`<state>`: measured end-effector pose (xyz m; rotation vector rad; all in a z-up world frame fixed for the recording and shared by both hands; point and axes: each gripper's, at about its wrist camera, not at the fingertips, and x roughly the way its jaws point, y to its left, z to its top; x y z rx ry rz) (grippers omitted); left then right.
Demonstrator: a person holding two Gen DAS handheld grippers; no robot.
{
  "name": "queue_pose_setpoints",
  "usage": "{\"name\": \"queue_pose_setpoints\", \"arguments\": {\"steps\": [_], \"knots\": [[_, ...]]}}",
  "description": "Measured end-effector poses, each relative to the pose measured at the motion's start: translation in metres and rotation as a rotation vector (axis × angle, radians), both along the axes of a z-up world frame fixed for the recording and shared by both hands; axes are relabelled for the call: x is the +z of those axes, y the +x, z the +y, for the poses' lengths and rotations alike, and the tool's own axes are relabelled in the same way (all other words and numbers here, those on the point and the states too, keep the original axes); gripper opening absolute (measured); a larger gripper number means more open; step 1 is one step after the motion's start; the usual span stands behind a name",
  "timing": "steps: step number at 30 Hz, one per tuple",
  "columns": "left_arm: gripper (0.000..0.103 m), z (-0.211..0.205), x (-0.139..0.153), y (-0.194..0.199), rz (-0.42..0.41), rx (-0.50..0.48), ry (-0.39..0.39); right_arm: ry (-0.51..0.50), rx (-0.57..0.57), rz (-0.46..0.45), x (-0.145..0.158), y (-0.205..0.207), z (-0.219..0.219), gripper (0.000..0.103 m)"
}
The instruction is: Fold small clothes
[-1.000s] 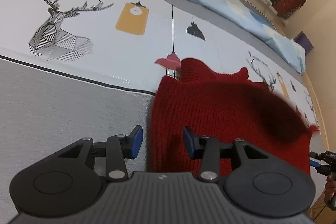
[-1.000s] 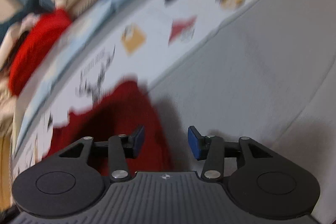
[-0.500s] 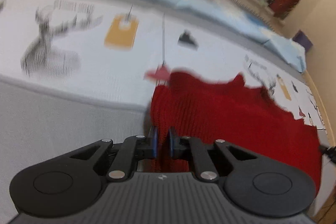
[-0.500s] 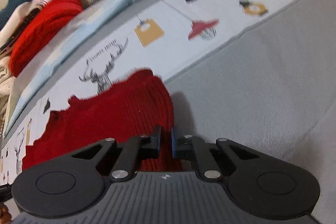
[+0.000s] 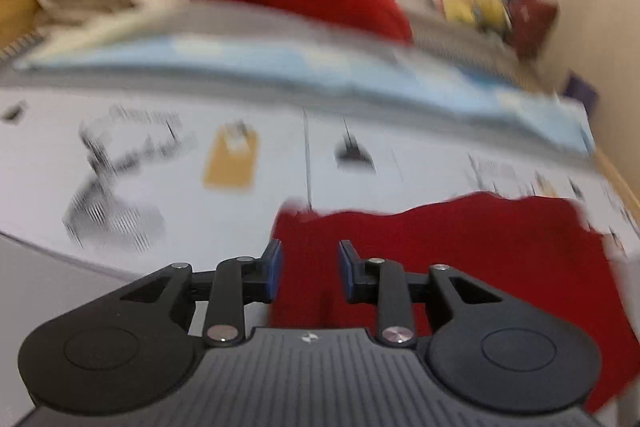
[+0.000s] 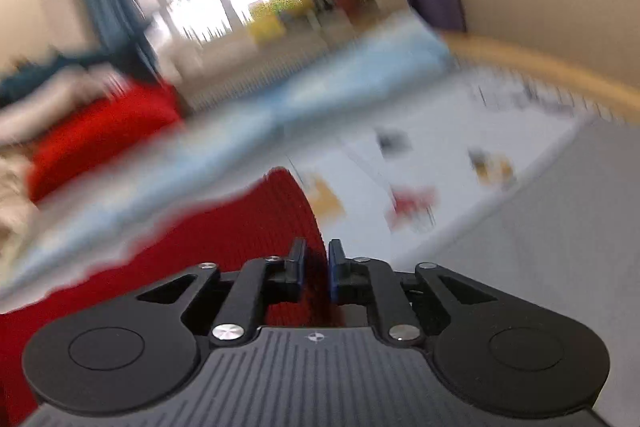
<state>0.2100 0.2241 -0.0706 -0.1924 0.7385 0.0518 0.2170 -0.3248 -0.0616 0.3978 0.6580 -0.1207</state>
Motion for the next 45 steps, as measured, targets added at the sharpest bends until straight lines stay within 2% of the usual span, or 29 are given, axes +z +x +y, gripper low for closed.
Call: {"name": "queue_pose_setpoints", "arguments": {"steps": [1, 2, 3, 5, 6, 9, 12, 13, 16, 18, 20, 21, 22, 23, 25, 27, 30, 34, 35, 37, 39, 41, 43, 44, 45], "knots": [[0.039, -0.001, -0.001, -0.003, 0.028, -0.022, -0.001, 0.008, 0.000, 0.045, -0.006, 0.002, -0.002, 0.016], [0.050, 0.000, -0.001, -0.006, 0.048, -0.037, -0.008, 0.032, 0.008, 0.084, -0.012, 0.003, -0.004, 0.022], [0.055, 0.001, -0.002, -0.012, 0.071, -0.060, -0.035, 0.070, 0.019, 0.121, -0.017, 0.002, -0.007, 0.026], [0.056, 0.005, -0.005, -0.025, 0.115, -0.097, -0.066, 0.117, 0.016, 0.187, -0.026, -0.003, -0.014, 0.029], [0.056, 0.006, -0.007, -0.031, 0.137, -0.109, -0.070, 0.139, 0.018, 0.218, -0.030, -0.006, -0.018, 0.035], [0.055, 0.017, -0.017, -0.050, 0.206, -0.101, -0.082, 0.219, 0.026, 0.285, -0.042, -0.022, -0.025, 0.039], [0.055, 0.028, -0.016, -0.071, 0.256, -0.064, -0.141, 0.233, 0.032, 0.303, -0.040, -0.045, -0.026, 0.039], [0.055, 0.030, -0.008, -0.078, 0.262, -0.055, -0.129, 0.226, 0.033, 0.311, -0.038, -0.051, -0.027, 0.039], [0.055, 0.034, 0.021, -0.103, 0.190, -0.002, -0.032, 0.167, 0.092, 0.299, -0.024, -0.074, -0.021, 0.039], [0.055, 0.036, 0.031, -0.119, 0.141, 0.023, -0.047, 0.136, 0.121, 0.267, -0.015, -0.088, -0.018, 0.044], [0.055, 0.035, 0.022, -0.131, 0.116, 0.039, -0.083, 0.166, 0.100, 0.263, -0.015, -0.095, -0.022, 0.046], [0.052, 0.033, 0.013, -0.131, 0.144, 0.036, -0.089, 0.202, 0.068, 0.271, -0.018, -0.097, -0.024, 0.046], [0.046, 0.032, 0.005, -0.126, 0.223, 0.061, -0.087, 0.233, 0.039, 0.272, -0.020, -0.098, -0.027, 0.046], [0.042, 0.035, 0.002, -0.124, 0.241, 0.120, -0.104, 0.258, 0.017, 0.272, -0.023, -0.098, -0.029, 0.046], [0.042, 0.041, 0.002, -0.124, 0.207, 0.171, -0.176, 0.266, -0.002, 0.282, -0.026, -0.096, -0.030, 0.046], [0.043, 0.041, -0.002, -0.120, 0.224, 0.172, -0.215, 0.260, 0.000, 0.298, -0.030, -0.093, -0.028, 0.046], [0.045, 0.038, -0.017, -0.113, 0.299, 0.147, -0.287, 0.268, 0.007, 0.325, -0.038, -0.087, -0.027, 0.046], [0.045, 0.034, -0.026, -0.109, 0.323, 0.131, -0.264, 0.262, 0.010, 0.351, -0.047, -0.080, -0.028, 0.046], [0.045, 0.032, -0.027, -0.109, 0.325, 0.126, -0.263, 0.265, 0.016, 0.355, -0.048, -0.079, -0.028, 0.046], [0.045, 0.032, -0.029, -0.109, 0.325, 0.122, -0.266, 0.262, 0.038, 0.358, -0.051, -0.076, -0.025, 0.039], [0.043, 0.031, -0.029, -0.108, 0.323, 0.112, -0.267, 0.242, 0.069, 0.354, -0.050, -0.074, -0.019, 0.025], [0.042, 0.029, -0.029, -0.107, 0.321, 0.100, -0.265, 0.199, 0.099, 0.345, -0.048, -0.073, -0.014, 0.020], [0.028, 0.025, -0.029, -0.105, 0.314, 0.071, -0.256, 0.178, 0.117, 0.331, -0.045, -0.073, -0.012, 0.016], [0.025, 0.023, -0.028, -0.103, 0.312, 0.055, -0.236, 0.180, 0.118, 0.321, -0.043, -0.075, -0.013, 0.014], [0.017, 0.020, -0.028, -0.103, 0.306, 0.038, -0.208, 0.194, 0.114, 0.307, -0.041, -0.076, -0.015, 0.013]]}}
